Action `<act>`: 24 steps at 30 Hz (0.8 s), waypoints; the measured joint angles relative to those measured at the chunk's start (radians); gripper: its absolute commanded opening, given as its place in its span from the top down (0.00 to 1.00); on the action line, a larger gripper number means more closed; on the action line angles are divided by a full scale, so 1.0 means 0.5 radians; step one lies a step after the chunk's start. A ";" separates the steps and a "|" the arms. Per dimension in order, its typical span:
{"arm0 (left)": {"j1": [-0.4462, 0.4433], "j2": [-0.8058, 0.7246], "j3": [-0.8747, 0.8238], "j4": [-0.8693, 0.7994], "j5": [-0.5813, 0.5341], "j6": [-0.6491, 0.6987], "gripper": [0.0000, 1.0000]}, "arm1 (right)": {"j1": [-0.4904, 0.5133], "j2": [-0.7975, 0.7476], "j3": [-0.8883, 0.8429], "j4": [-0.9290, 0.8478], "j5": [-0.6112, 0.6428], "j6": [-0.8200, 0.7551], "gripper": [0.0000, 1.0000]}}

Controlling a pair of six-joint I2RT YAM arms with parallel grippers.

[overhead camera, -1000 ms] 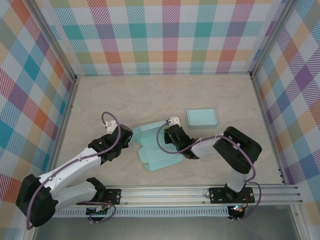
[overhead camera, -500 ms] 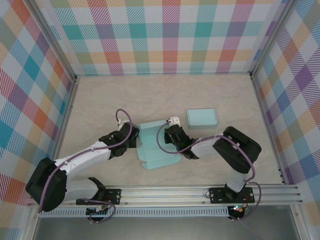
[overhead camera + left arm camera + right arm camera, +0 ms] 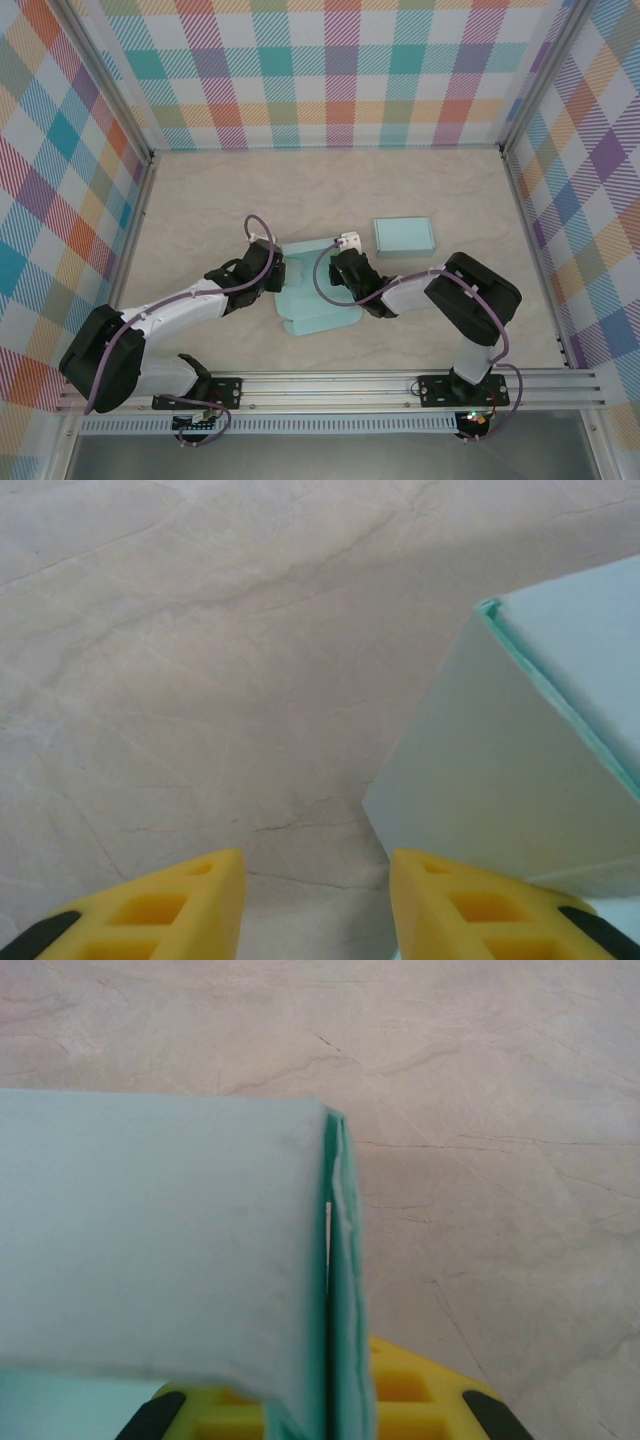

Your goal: Fold the paper box

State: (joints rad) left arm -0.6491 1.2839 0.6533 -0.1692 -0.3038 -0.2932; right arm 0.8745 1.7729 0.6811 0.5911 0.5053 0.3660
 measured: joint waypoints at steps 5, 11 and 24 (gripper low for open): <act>0.008 -0.002 0.000 0.031 0.053 0.138 0.48 | -0.013 0.000 -0.001 -0.003 0.022 0.000 1.00; 0.008 -0.002 0.000 0.007 0.055 0.211 0.47 | -0.014 0.000 0.000 -0.005 0.021 -0.002 1.00; 0.007 0.001 0.102 -0.304 0.056 0.192 0.51 | -0.003 0.000 0.021 -0.032 -0.017 -0.018 1.00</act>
State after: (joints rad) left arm -0.6456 1.2842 0.7044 -0.3214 -0.2760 -0.1974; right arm 0.8730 1.7729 0.6914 0.5751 0.4969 0.3573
